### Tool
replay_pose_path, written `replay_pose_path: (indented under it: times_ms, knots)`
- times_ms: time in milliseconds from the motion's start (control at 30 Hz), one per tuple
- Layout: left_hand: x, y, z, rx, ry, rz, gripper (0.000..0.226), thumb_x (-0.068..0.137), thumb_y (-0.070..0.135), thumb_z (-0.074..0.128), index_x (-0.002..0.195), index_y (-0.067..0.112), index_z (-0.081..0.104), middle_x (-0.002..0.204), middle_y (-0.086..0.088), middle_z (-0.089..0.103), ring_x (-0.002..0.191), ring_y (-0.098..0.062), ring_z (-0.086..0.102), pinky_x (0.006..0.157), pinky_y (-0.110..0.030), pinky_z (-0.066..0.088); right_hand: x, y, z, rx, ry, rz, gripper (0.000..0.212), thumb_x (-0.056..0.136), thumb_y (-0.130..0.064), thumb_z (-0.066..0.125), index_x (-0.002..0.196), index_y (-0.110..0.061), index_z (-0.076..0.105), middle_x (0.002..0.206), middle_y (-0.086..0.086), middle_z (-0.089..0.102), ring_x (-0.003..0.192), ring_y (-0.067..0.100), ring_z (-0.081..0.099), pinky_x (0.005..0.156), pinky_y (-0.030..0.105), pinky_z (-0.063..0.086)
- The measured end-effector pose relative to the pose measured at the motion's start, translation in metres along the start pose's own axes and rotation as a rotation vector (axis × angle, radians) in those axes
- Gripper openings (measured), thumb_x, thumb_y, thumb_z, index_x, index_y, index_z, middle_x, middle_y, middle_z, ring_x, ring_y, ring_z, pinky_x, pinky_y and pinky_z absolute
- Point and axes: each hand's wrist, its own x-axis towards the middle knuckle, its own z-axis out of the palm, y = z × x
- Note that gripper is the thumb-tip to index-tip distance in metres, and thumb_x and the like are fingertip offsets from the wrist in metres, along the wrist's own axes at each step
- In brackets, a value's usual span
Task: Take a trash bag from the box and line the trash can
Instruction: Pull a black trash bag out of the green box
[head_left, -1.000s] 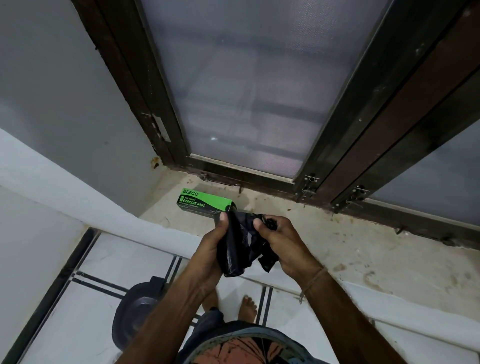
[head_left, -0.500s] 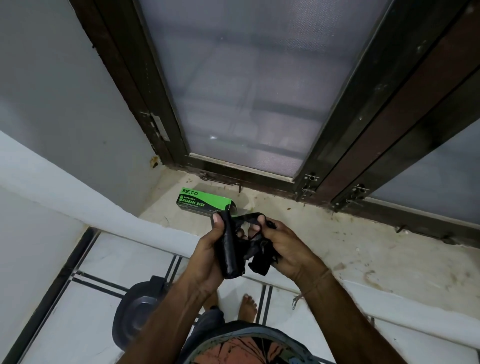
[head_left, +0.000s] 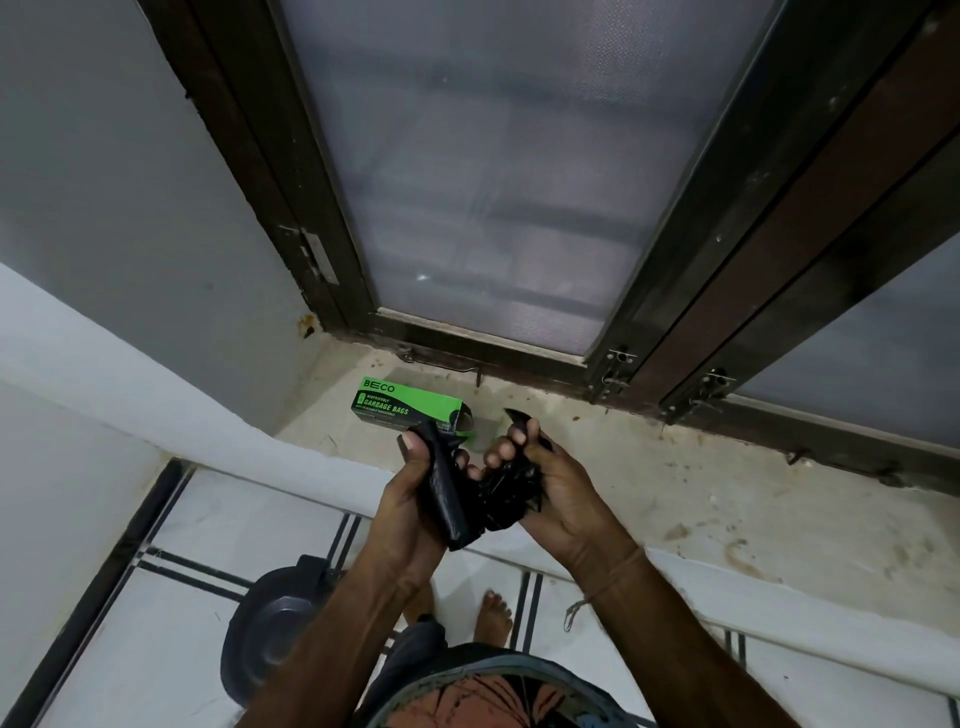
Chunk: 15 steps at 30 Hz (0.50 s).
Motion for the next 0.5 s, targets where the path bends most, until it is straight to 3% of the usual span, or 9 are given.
replay_pose_path:
  times_ms: [100,167,233,333,400,500]
  knots:
    - [0.002,0.004,-0.002,-0.005,0.002,0.035,0.053,0.089,0.056,0.048,0.099,0.007,0.064,0.07,-0.004,0.065,0.06,-0.017,0.066,0.064,-0.03,0.059,-0.002,-0.001,-0.001,0.059,-0.03,-0.002,0.038,0.11,-0.024,0.036,0.079,-0.013,0.055,0.061,0.003,0.048,0.065,0.022,0.051,0.076,0.041,0.053]
    - [0.004,0.003,-0.004,0.012,-0.016,0.038,0.055,0.091,0.058,0.046,0.095,0.006,0.061,0.07,-0.004,0.06,0.057,-0.015,0.06,0.062,-0.029,0.055,-0.003,-0.001,0.002,0.014,-0.025,0.013,0.035,0.109,-0.014,0.032,0.08,-0.013,0.051,0.054,0.001,0.043,0.05,0.017,0.046,0.057,0.031,0.051]
    - [0.005,-0.002,-0.003,0.048,-0.035,0.049,0.054,0.094,0.058,0.044,0.096,0.006,0.058,0.071,-0.003,0.056,0.055,-0.013,0.054,0.058,-0.027,0.051,-0.003,-0.002,0.007,-0.113,0.025,0.003,0.032,0.107,-0.007,0.032,0.081,-0.013,0.05,0.051,-0.004,0.036,0.04,0.009,0.034,0.039,0.023,0.038]
    - [0.008,-0.008,-0.005,0.117,-0.064,0.046,0.055,0.095,0.061,0.043,0.091,0.008,0.057,0.065,-0.003,0.05,0.052,-0.012,0.047,0.054,-0.025,0.046,-0.004,-0.003,0.016,-0.321,0.06,-0.009,0.038,0.111,-0.014,0.034,0.077,-0.015,0.052,0.051,-0.004,0.03,0.038,0.008,0.027,0.036,0.021,0.031]
    - [0.01,-0.01,-0.006,0.15,-0.077,0.015,0.057,0.093,0.063,0.045,0.085,0.008,0.056,0.059,-0.004,0.044,0.05,-0.015,0.043,0.051,-0.025,0.044,-0.008,-0.001,0.022,-0.423,0.056,-0.001,0.041,0.113,-0.025,0.035,0.077,-0.014,0.051,0.051,-0.003,0.027,0.035,0.009,0.033,0.036,0.02,0.034]
    - [0.013,-0.007,-0.009,0.183,-0.037,0.051,0.054,0.091,0.061,0.049,0.091,0.008,0.058,0.064,-0.004,0.048,0.048,-0.012,0.042,0.044,-0.023,0.041,-0.009,0.001,0.02,-0.548,0.064,0.028,0.041,0.113,-0.023,0.035,0.077,-0.014,0.051,0.05,-0.003,0.027,0.035,0.008,0.031,0.036,0.018,0.029]
